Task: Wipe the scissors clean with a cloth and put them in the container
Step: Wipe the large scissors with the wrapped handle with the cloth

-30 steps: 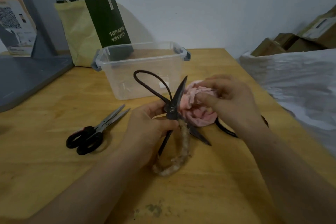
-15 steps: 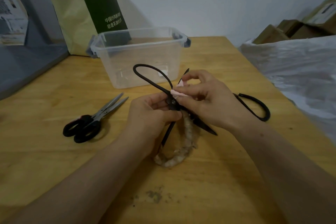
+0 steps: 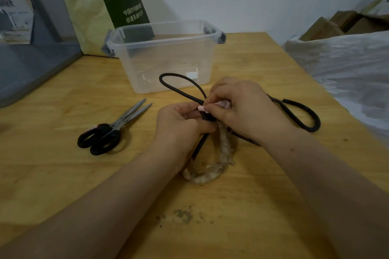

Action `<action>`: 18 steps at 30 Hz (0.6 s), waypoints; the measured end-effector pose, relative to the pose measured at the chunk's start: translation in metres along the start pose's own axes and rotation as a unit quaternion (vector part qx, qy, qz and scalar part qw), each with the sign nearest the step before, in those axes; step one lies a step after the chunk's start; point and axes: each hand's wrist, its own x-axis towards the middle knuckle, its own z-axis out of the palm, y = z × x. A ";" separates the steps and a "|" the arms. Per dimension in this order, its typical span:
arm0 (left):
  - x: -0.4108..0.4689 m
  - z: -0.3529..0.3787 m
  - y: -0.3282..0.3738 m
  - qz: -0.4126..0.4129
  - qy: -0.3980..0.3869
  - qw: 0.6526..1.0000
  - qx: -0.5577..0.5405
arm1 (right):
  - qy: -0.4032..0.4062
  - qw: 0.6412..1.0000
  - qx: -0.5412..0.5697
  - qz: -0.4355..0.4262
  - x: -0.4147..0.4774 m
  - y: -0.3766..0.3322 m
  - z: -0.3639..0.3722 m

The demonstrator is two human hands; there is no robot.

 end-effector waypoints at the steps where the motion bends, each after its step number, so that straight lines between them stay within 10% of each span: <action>1: -0.001 0.000 0.000 0.001 0.000 1.000 0.004 | 0.005 1.000 0.007 0.012 0.000 0.000 0.000; 18: -0.002 0.003 -0.004 -0.030 0.012 0.999 0.023 | -0.071 0.992 -0.084 0.058 -0.001 -0.003 -0.007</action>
